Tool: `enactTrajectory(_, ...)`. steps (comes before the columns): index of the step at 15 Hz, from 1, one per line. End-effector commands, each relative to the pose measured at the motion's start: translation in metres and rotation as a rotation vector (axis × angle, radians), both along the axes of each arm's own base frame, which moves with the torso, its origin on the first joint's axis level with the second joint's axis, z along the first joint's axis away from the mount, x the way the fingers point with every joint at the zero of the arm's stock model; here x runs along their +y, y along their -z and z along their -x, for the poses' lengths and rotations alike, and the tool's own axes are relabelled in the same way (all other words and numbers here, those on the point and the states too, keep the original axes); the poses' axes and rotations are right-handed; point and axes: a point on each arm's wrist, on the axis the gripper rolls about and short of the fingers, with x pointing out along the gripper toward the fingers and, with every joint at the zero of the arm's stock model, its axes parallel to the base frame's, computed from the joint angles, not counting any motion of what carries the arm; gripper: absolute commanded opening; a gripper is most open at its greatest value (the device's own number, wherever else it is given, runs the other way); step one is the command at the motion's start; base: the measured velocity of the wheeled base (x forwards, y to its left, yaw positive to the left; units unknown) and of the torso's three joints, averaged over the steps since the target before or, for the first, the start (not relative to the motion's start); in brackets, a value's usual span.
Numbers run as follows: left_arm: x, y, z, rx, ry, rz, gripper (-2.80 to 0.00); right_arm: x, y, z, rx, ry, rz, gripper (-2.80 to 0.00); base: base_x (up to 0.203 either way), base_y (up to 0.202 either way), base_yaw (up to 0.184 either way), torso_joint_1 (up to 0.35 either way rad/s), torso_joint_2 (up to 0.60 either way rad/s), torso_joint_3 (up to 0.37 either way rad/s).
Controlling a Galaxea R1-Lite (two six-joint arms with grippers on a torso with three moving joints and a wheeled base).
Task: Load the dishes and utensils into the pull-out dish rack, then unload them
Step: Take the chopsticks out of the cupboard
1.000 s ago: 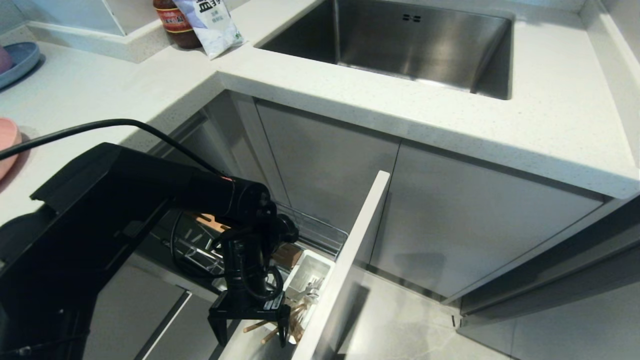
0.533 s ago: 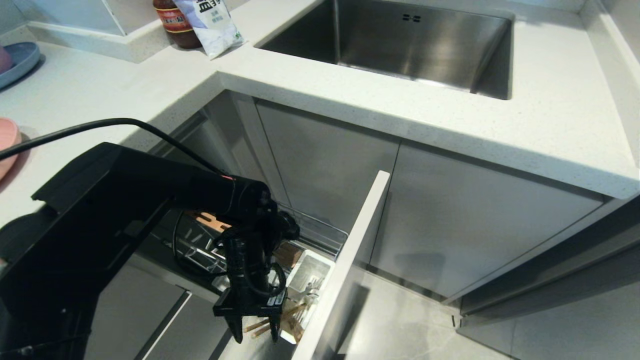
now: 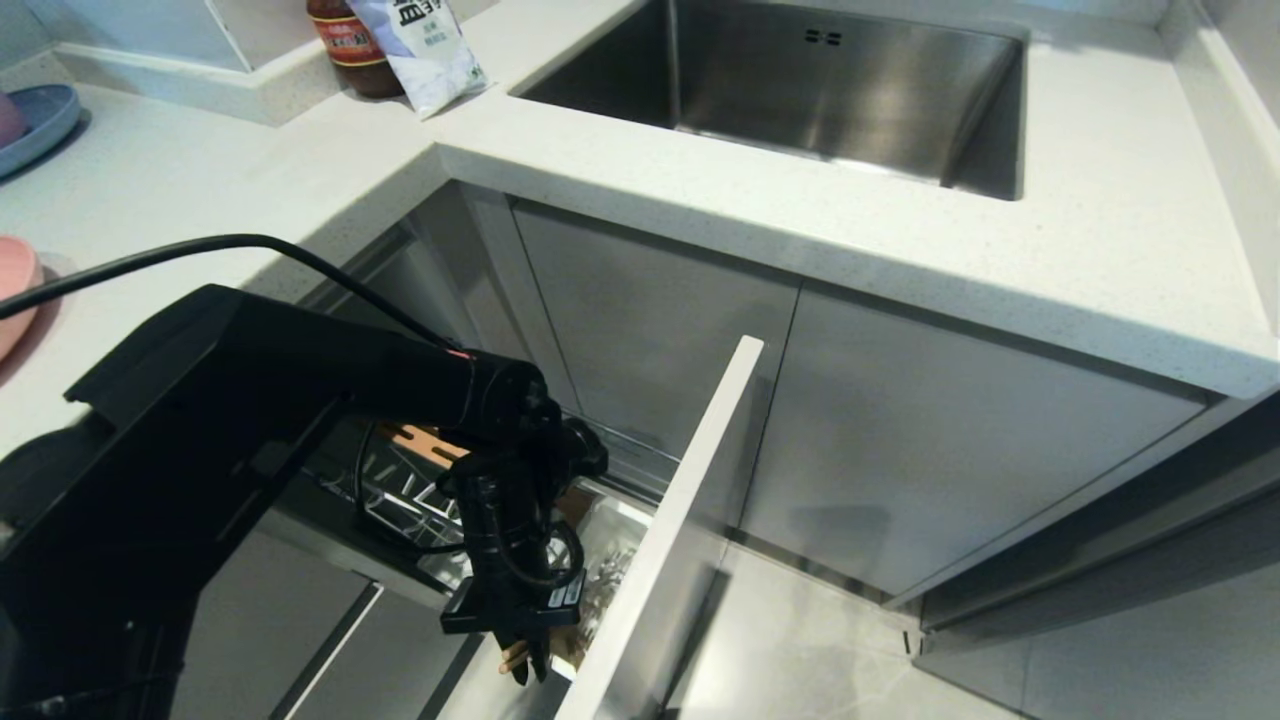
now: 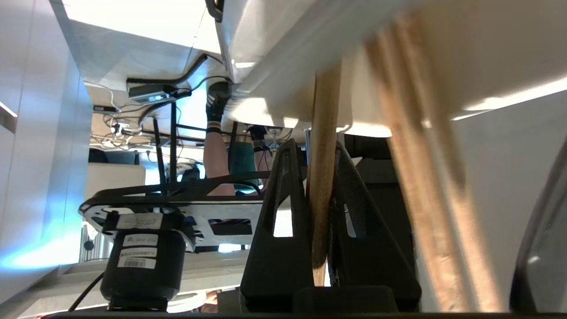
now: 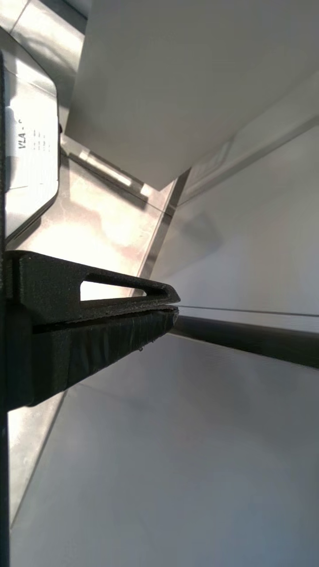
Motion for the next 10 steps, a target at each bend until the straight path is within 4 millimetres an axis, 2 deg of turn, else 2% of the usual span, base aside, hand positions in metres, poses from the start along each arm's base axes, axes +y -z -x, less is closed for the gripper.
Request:
enactTrajectory(1, -0.001, -0.001, 0.002, 0.009, 0.002, -0.004, -2.8, 0.0, 0.0, 0.0, -0.001, 0.0, 0.001, -2.8, 0.0, 0.0, 0.0, 0.0, 0.0, 0.0)
enactTrajectory(4, 0.001, -0.008, 0.007, 0.015, 0.004, -0.008, -2.8, 0.0, 0.0, 0.0, -0.001, 0.0, 0.001, -2.8, 0.0, 0.0, 0.0, 0.0, 0.0, 0.0)
enactTrajectory(10, 0.006, -0.057, 0.035, -0.042, 0.039, 0.028, -2.8, 0.0, 0.0, 0.0, -0.001, 0.0, 0.001, -2.8, 0.0, 0.0, 0.0, 0.0, 0.0, 0.0)
